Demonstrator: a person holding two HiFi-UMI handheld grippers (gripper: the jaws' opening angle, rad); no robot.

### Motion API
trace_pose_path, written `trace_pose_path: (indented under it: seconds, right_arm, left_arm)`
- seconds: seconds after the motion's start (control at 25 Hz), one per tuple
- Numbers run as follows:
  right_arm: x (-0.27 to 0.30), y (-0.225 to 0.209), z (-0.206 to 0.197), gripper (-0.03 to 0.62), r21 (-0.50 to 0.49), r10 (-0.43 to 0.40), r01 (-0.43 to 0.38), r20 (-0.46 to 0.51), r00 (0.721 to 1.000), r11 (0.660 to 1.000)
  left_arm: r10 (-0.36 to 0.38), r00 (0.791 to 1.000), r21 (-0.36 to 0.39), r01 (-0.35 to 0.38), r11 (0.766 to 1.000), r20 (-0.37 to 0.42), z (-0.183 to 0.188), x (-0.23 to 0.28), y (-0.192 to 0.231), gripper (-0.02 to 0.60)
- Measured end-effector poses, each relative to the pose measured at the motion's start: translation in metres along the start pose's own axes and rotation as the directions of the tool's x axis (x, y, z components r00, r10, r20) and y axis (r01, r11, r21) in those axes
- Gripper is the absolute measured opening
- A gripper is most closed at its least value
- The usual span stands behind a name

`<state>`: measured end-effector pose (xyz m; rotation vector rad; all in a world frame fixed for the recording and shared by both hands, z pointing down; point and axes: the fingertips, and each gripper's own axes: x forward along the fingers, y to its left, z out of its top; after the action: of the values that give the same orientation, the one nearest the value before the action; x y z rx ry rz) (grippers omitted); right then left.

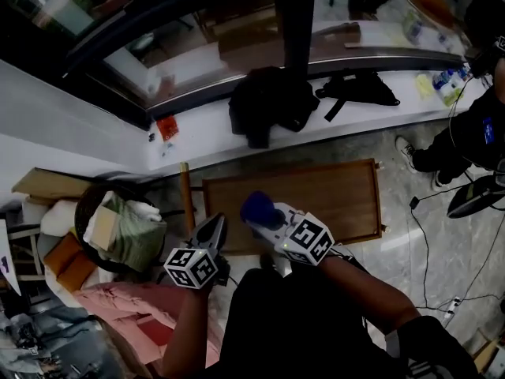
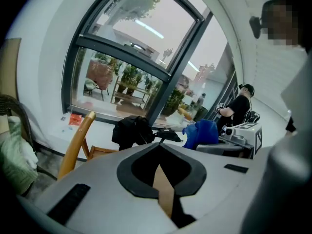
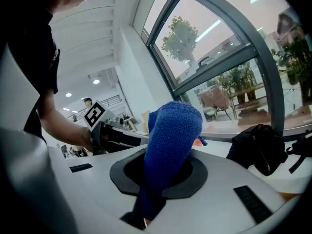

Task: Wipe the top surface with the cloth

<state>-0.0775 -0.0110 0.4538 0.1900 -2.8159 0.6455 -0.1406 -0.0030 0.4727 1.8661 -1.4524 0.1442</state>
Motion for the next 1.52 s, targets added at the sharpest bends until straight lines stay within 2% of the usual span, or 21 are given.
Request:
trace_pose_path:
  seconds: [0.2,0.32,0.52,0.64,0.8,1.08,1.28,1.52]
  right_arm:
    - [0.027,-0.026,-0.007,0.048,0.074,0.028,-0.026,-0.022,0.999,0.997]
    - [0.048,-0.039,-0.017,0.048,0.122,0.001,0.005,-0.049,0.999,0.992]
    - [0.094,-0.060,-0.033,0.048,0.211,-0.058,0.080,-0.108,0.992,0.974]
    - [0.120,-0.067,-0.046,0.048,0.264,-0.081,0.114,-0.133,0.988,0.958]
    - [0.154,-0.079,-0.063,0.048,0.282,-0.109,0.157,-0.181,0.977,0.946]
    - [0.197,-0.094,-0.097,0.048,0.304,-0.117,0.194,-0.255,0.960,0.933]
    - [0.221,-0.101,-0.120,0.048,0.322,-0.116,0.221,-0.316,0.942,0.921]
    - [0.234,-0.105,-0.145,0.048,0.312,-0.107,0.231,-0.368,0.924,0.921]
  left_arm:
    - [0.088,0.992,-0.008,-0.090,0.996,-0.092,-0.002,0.013,0.028,0.009]
    - [0.127,0.981,0.004,-0.128,0.992,-0.148,-0.005,0.016,0.047,0.009]
    - [0.134,0.970,-0.008,-0.138,0.990,-0.201,0.004,0.030,0.075,0.009]
    - [0.157,0.956,-0.002,-0.162,0.987,-0.248,0.004,0.036,0.091,0.009]
    - [0.203,0.936,0.011,-0.208,0.978,-0.287,0.008,0.041,0.110,0.009]
    - [0.223,0.917,0.024,-0.228,0.973,-0.330,0.012,0.043,0.129,0.009]
    - [0.226,0.914,0.016,-0.234,0.972,-0.337,0.017,0.041,0.137,0.009]
    - [0.227,0.913,-0.002,-0.241,0.970,-0.338,0.012,0.043,0.139,0.009]
